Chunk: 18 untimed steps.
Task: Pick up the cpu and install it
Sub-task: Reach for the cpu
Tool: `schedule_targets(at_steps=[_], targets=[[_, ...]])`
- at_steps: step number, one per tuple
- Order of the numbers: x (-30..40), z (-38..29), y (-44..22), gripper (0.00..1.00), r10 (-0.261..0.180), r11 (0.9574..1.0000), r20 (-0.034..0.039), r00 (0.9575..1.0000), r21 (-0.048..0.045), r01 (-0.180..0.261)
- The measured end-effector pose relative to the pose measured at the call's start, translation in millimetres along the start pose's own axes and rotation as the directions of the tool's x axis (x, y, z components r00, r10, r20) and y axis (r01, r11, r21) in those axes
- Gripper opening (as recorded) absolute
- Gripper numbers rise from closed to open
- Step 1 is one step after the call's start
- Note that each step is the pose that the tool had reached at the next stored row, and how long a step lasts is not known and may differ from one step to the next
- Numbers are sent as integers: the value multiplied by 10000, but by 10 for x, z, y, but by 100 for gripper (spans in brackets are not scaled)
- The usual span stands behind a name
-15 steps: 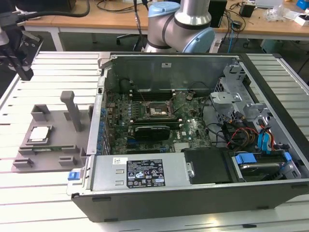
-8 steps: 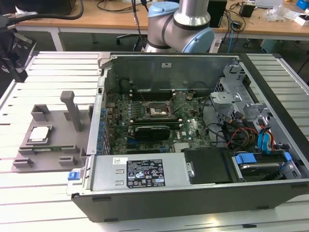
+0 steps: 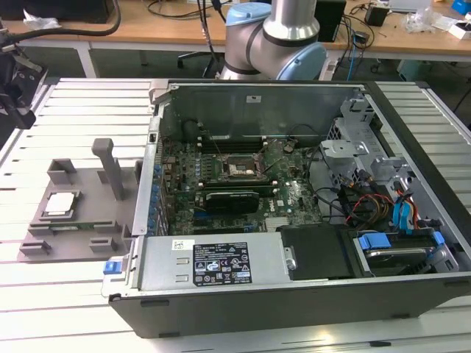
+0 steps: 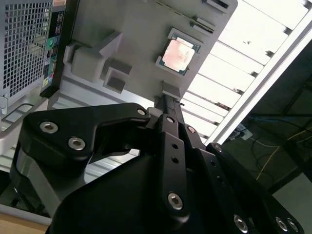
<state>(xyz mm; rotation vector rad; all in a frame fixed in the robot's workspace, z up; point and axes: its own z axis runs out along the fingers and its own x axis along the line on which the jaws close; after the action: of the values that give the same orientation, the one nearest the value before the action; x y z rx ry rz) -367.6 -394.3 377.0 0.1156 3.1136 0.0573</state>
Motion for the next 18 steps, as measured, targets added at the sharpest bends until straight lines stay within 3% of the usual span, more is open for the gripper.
schedule_targets(at_steps=[6, 14, 18], targets=[[71, 40, 97, 11, -55, 9998, 14, 10000, 202, 55], [263, 72, 105, 11, -196, 9996, 8, 9998, 209, 195], [295, 74, 101, 11, -208, 9996, 7, 9998, 209, 208]])
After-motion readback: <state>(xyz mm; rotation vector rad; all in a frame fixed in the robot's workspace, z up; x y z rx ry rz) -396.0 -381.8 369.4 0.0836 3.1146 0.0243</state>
